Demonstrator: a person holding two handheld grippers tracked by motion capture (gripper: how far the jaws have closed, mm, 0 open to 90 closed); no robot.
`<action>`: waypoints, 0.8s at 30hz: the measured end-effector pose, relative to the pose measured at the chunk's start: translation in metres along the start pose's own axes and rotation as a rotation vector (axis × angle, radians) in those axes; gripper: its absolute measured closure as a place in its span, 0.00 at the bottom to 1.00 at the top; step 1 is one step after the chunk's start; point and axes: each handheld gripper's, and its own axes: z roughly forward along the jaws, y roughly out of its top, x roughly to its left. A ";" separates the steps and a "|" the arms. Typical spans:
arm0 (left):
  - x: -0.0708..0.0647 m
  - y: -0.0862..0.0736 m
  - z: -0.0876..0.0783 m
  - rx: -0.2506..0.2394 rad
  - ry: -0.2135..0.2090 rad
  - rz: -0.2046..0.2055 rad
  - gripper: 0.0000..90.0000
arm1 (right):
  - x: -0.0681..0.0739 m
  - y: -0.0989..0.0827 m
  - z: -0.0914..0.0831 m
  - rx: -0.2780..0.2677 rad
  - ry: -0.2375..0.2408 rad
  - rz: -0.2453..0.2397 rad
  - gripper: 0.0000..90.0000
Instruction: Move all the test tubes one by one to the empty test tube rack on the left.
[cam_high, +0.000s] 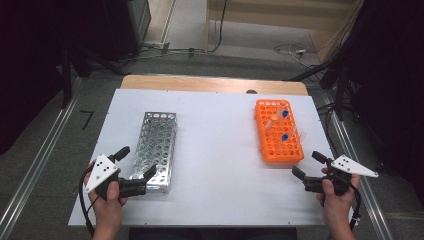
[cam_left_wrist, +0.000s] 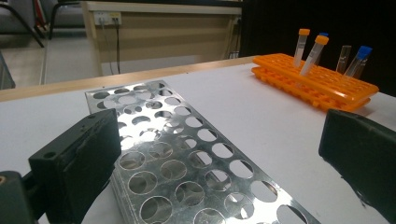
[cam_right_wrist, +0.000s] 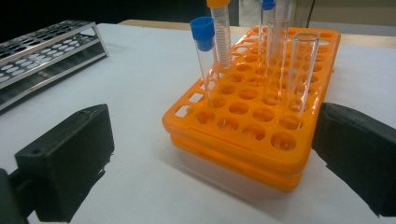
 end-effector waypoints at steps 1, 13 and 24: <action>0.000 0.000 0.000 0.000 0.001 -0.002 0.00 | 0.000 0.001 0.000 -0.002 -0.007 -0.003 0.00; -0.002 0.002 0.003 -0.004 -0.008 -0.005 0.00 | -0.009 0.018 0.008 0.028 -0.117 0.076 0.18; -0.003 0.002 0.005 -0.002 -0.015 -0.009 0.00 | -0.029 0.019 0.049 0.154 -0.180 0.114 0.49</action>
